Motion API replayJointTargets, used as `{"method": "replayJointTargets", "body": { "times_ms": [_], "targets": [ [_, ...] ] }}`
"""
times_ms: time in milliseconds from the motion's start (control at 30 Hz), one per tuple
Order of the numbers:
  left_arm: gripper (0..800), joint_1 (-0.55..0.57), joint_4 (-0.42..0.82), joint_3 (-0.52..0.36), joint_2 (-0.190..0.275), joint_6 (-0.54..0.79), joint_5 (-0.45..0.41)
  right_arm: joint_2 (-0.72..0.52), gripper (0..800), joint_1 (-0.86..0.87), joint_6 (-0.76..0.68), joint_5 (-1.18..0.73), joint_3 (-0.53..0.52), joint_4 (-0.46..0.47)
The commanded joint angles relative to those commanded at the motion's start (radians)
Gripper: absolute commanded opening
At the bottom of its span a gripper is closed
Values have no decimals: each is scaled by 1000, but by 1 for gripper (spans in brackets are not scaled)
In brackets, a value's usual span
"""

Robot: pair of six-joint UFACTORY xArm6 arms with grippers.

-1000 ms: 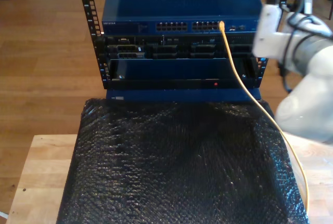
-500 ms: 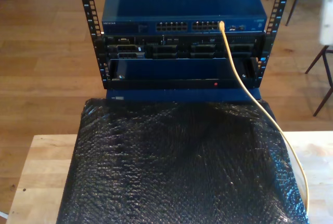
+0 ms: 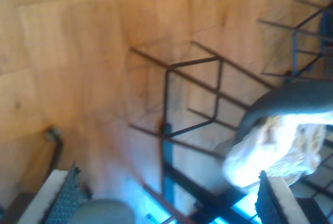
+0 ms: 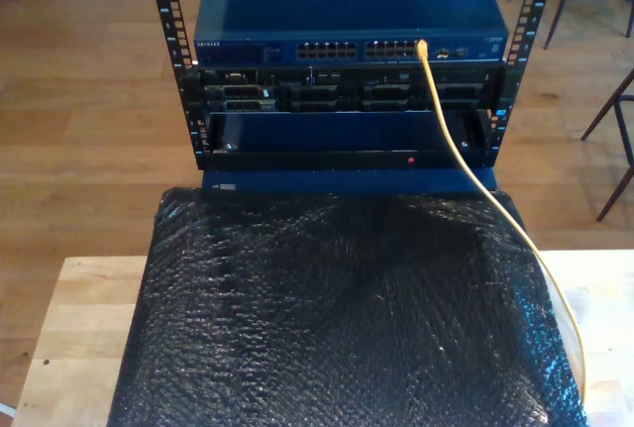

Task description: Grab the cable and plug it in

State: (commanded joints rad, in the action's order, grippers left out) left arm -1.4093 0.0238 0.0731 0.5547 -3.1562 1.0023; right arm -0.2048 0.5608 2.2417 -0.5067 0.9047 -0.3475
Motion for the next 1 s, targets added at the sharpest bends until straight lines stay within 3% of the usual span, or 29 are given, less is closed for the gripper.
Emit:
{"method": "replayJointTargets", "body": {
  "times_ms": [533,800,1000],
  "targets": [
    [800,0,0,0,0,0,0,-94,800,347,270,-554,-17,8],
    [800,0,0,0,0,0,0,-207,800,493,394,-690,-132,15],
    [800,0,0,0,0,0,0,-307,800,597,476,-756,-242,153]
  ]
}}
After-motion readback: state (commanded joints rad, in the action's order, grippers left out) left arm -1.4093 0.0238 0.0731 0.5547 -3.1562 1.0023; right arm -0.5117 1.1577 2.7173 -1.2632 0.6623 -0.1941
